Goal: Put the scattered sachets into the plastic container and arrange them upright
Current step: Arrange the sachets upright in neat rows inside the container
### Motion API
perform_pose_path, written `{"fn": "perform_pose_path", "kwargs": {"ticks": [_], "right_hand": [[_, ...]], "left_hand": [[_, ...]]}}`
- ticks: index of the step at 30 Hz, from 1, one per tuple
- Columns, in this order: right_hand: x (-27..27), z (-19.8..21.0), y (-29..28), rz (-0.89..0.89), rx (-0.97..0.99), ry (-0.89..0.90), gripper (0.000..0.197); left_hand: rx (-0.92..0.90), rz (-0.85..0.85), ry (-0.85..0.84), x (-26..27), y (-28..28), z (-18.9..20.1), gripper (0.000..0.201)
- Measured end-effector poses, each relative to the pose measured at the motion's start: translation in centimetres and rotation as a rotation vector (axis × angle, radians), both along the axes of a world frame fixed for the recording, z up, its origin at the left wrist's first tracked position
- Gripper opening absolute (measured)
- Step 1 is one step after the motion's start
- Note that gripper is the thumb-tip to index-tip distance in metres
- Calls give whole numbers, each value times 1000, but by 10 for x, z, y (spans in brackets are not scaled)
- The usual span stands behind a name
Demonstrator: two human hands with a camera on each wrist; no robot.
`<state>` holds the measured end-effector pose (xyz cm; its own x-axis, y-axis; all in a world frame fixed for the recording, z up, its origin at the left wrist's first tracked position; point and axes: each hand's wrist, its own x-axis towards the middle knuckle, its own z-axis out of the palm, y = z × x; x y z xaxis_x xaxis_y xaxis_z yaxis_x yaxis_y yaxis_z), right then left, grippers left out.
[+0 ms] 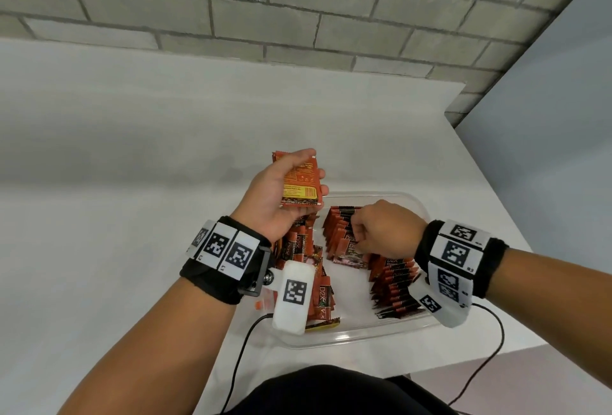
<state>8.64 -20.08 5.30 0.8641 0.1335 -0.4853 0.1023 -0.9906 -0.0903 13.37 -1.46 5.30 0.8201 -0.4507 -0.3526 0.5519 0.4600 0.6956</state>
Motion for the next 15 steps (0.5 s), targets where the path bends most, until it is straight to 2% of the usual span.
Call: {"fn": "perform_pose_path", "kwargs": {"ticks": [2, 5, 11, 15], "right_hand": [[-2, -2, 3, 48, -62, -12, 18], [-4, -2, 6, 90, -104, -11, 9], [-4, -7, 7, 132, -156, 30, 9], [-3, -8, 9, 180, -189, -24, 12]], "left_hand": [[-5, -2, 3, 0, 1, 0, 44], [-9, 0, 4, 0, 1, 0, 46], [-19, -9, 5, -2, 0, 0, 45], [-14, -5, 1, -2, 2, -1, 44]]}}
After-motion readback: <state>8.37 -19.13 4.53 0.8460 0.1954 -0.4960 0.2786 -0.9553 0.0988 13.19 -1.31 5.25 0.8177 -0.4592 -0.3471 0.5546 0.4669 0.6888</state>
